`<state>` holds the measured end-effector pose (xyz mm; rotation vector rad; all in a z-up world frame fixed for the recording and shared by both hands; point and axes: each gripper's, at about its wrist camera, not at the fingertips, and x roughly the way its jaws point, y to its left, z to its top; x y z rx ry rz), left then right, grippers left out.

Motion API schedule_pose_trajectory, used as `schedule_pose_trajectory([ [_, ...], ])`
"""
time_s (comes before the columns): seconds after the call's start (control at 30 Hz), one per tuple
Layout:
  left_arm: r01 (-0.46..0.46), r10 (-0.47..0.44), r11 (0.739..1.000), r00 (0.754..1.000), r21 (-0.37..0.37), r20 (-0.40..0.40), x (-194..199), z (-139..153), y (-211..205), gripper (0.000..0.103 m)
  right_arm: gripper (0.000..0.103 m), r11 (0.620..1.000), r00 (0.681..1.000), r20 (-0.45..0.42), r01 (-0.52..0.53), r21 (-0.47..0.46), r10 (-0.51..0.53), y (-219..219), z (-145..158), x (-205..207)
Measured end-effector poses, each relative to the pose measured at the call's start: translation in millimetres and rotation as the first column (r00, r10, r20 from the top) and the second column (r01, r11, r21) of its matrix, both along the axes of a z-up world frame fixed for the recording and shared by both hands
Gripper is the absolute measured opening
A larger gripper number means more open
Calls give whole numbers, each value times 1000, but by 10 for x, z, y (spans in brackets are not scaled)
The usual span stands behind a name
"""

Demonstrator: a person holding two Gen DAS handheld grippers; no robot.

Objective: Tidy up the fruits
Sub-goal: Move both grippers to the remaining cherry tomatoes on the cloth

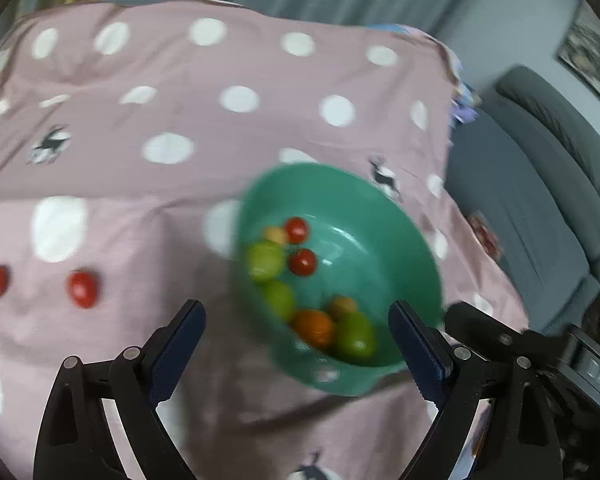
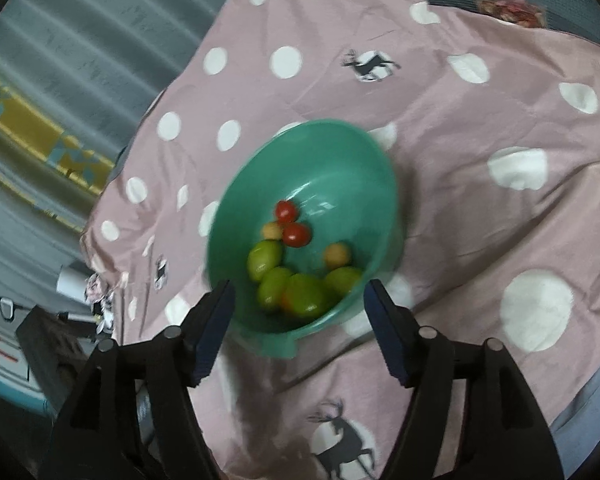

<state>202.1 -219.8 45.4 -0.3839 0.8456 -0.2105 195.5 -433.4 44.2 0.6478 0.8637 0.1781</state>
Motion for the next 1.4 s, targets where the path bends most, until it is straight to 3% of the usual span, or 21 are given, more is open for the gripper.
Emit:
schedule_pose_trajectory([
  [0.1,-57,58,998,998,-9,3,-58,20,280,92,78,999,999,20,-39,-1,39,155,32,14],
  [0.27,-147,147,988,989,-47,-16,-125,-3,662,93,78,996,996,8,-87,10,87,329,6,58],
  [0.37,-197,192,978,978,-62,-75,-146,-62,852,93,79,996,996,11,-84,1,84,379,14,55],
  [0.47,-208,203,976,977,-71,-71,-213,-35,996,93,79,996,996,17,-86,23,85,443,10,65],
  [0.67,-242,242,970,970,16,-21,-361,74,1237,93,79,989,990,-5,-142,40,142,724,-57,118],
  [0.9,-229,237,952,971,202,-17,-394,30,1341,93,83,978,978,-15,-208,31,208,1079,-89,186],
  [0.97,-231,236,952,972,198,-1,-407,26,1386,93,84,974,974,-25,-223,34,224,1146,-116,216],
  [1.13,-233,232,972,973,41,13,-438,30,1608,93,84,962,961,-41,-274,6,274,1386,-166,264],
  [1.2,-233,233,972,972,19,24,-443,35,1677,93,84,956,955,-45,-292,17,292,1449,-198,278],
  [1.4,-291,295,943,955,161,-1,-399,-94,1871,93,84,945,943,-65,-324,31,326,1633,-300,344],
])
